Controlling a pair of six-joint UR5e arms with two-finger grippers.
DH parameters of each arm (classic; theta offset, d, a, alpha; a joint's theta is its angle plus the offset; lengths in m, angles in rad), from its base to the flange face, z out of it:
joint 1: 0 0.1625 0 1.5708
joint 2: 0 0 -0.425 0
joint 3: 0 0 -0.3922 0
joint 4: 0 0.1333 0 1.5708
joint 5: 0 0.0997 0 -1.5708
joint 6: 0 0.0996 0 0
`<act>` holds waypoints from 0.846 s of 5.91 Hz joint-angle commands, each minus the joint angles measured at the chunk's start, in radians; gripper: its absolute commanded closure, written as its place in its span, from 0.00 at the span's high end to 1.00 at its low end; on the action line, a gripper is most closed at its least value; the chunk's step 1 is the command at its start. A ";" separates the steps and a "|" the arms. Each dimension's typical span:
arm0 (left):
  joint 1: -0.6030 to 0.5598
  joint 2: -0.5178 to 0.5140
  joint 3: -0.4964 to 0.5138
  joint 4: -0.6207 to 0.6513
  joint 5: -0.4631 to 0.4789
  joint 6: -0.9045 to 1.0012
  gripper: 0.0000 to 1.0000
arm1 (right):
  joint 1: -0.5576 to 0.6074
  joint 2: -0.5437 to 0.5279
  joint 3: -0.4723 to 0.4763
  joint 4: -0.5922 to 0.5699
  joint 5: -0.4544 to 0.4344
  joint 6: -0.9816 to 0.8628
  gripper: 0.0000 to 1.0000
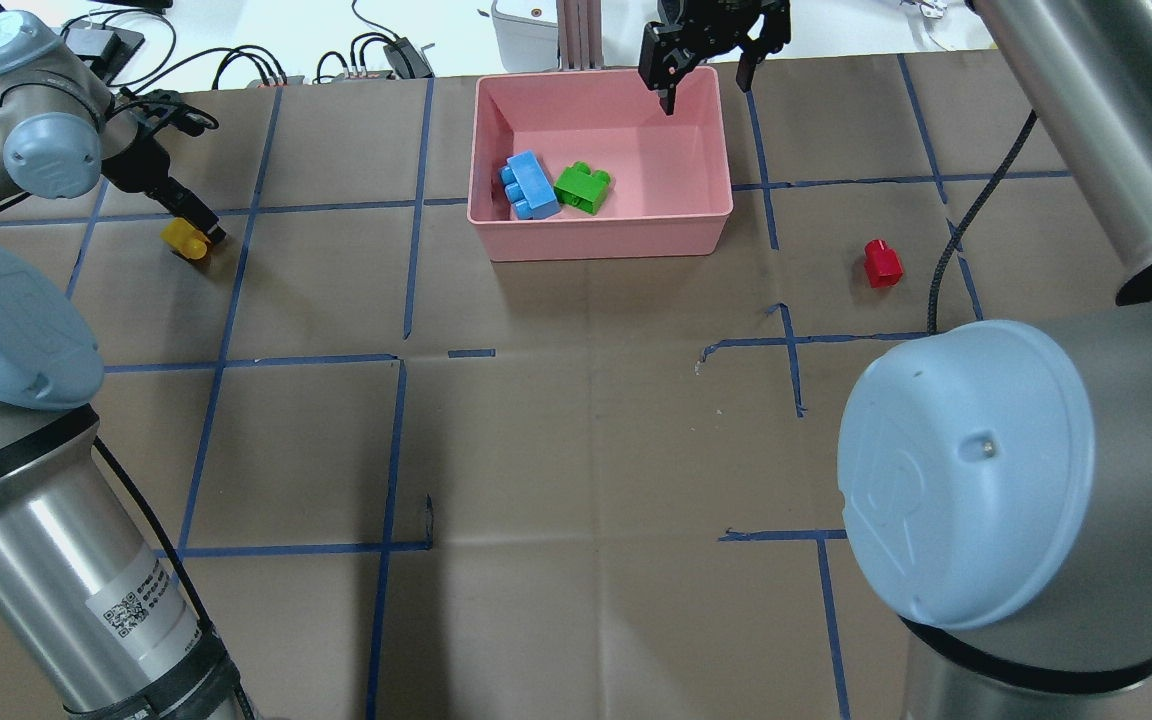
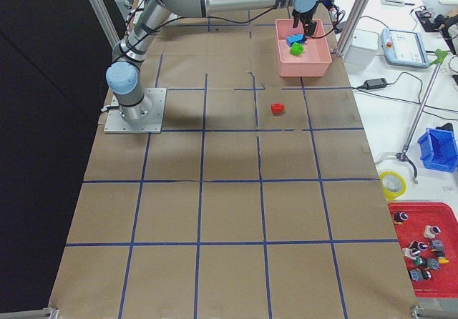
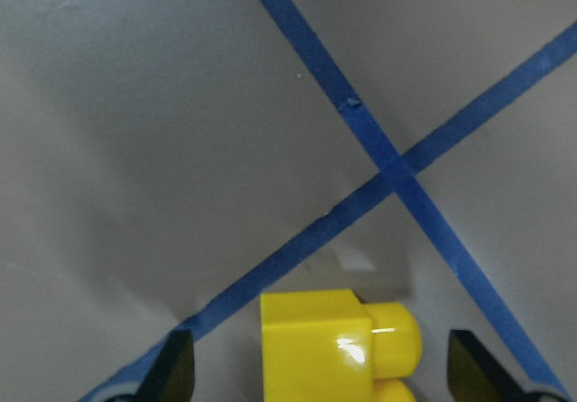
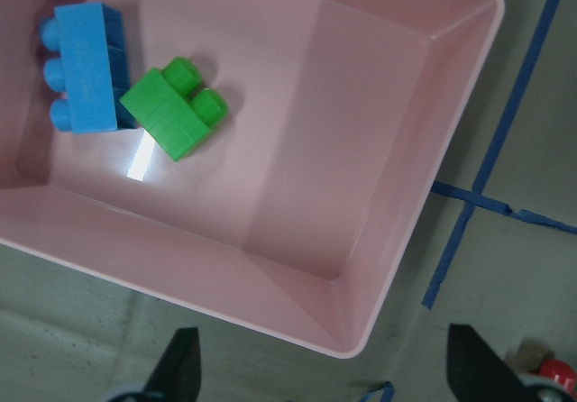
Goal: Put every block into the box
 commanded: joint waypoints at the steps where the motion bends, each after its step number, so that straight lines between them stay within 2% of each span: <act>1: 0.007 0.003 -0.043 0.020 0.000 0.004 0.99 | -0.080 -0.191 0.334 -0.294 0.003 -0.006 0.98; 2: 0.007 0.006 -0.042 0.021 0.000 0.001 0.98 | -0.148 -0.245 0.452 -0.411 0.031 -0.015 0.98; 3: 0.007 0.020 -0.039 0.027 0.001 0.001 0.94 | -0.198 -0.250 0.532 -0.513 0.030 -0.079 0.98; 5: 0.007 0.025 -0.042 0.027 0.001 0.001 0.84 | -0.287 -0.247 0.702 -0.570 0.027 -0.102 0.99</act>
